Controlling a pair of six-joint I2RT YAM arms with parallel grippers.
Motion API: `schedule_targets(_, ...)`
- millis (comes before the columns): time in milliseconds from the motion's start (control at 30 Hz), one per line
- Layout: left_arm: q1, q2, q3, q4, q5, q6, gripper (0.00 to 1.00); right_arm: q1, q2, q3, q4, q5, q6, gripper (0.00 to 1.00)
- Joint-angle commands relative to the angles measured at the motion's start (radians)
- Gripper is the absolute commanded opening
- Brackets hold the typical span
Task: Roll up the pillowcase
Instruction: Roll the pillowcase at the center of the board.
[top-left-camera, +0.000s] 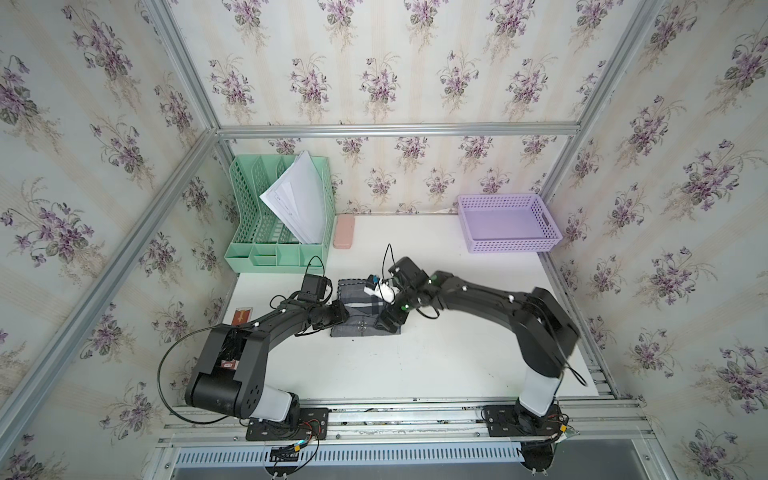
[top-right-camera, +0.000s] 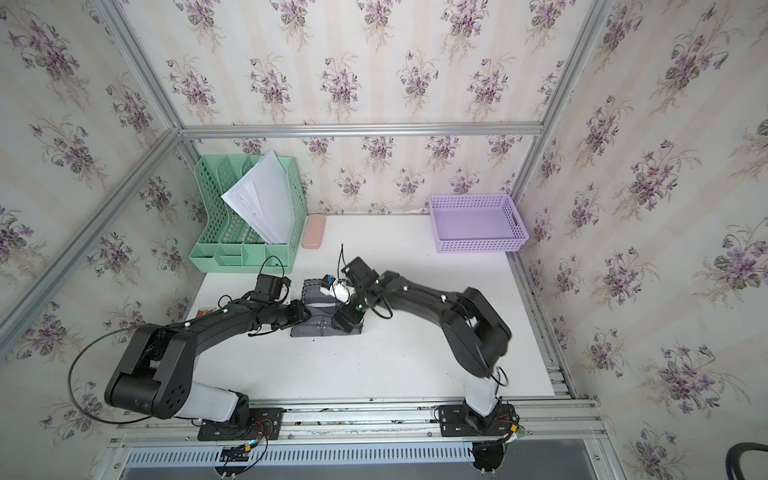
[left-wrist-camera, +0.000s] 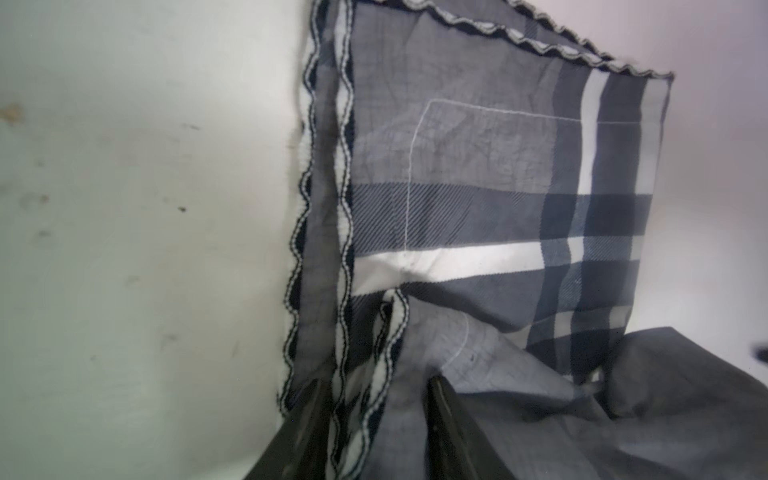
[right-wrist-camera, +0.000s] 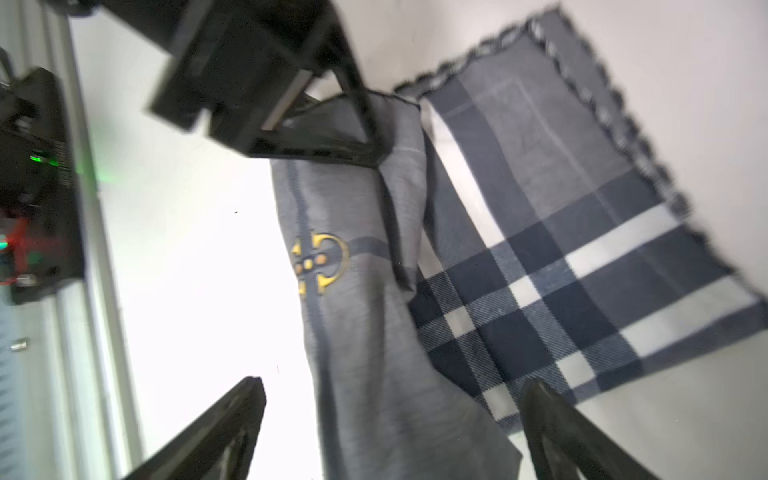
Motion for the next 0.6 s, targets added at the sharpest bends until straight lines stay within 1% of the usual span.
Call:
schedule_targets(0, 0.002, 0.022, 0.008, -0.048, -0.037, -0.01, 0.45, 0.144, -0.137, -0.317, 0.603, 0.502, -0.273, 1.0)
schedule_targets(33, 0.004, 0.025, 0.011, -0.048, -0.04, -0.011, 0.45, 0.189, -0.158, -0.4, 0.722, 0.548, -0.356, 1.0)
schedule_targets(67, 0.004, 0.028, 0.014, -0.047, -0.04, -0.011, 0.46, 0.224, -0.158, -0.436, 0.8, 0.583, -0.404, 1.0)
schedule_targets(133, 0.003, 0.032, 0.024, -0.055, -0.038, -0.011, 0.46, 0.252, -0.114, -0.405, 0.76, 0.623, -0.422, 1.0)
schedule_targets(233, 0.004, 0.029, 0.029, -0.059, -0.034, -0.007, 0.47, 0.275, -0.011, -0.37, 0.792, 0.729, -0.478, 1.0)
schedule_targets(300, 0.004, 0.024, 0.025, -0.058, -0.036, -0.007, 0.47, 0.276, 0.045, -0.347, 0.793, 0.75, -0.496, 1.0)
schedule_targets(367, 0.005, 0.022, 0.027, -0.065, -0.038, -0.005, 0.49, 0.275, 0.081, -0.333, 0.777, 0.742, -0.503, 0.96)
schedule_targets(433, 0.008, 0.015, 0.032, -0.073, -0.039, -0.002, 0.5, 0.274, 0.101, -0.308, 0.705, 0.709, -0.486, 0.88)
schedule_targets(500, 0.012, 0.003, 0.03, -0.075, -0.04, -0.001, 0.52, 0.269, 0.1, -0.283, 0.617, 0.641, -0.45, 0.75)
schedule_targets(533, 0.016, -0.005, 0.029, -0.076, -0.041, -0.003, 0.52, 0.264, 0.094, -0.268, 0.559, 0.592, -0.427, 0.64)
schedule_targets(567, 0.021, -0.009, 0.029, -0.075, -0.039, -0.003, 0.52, 0.261, 0.089, -0.256, 0.516, 0.553, -0.406, 0.47)
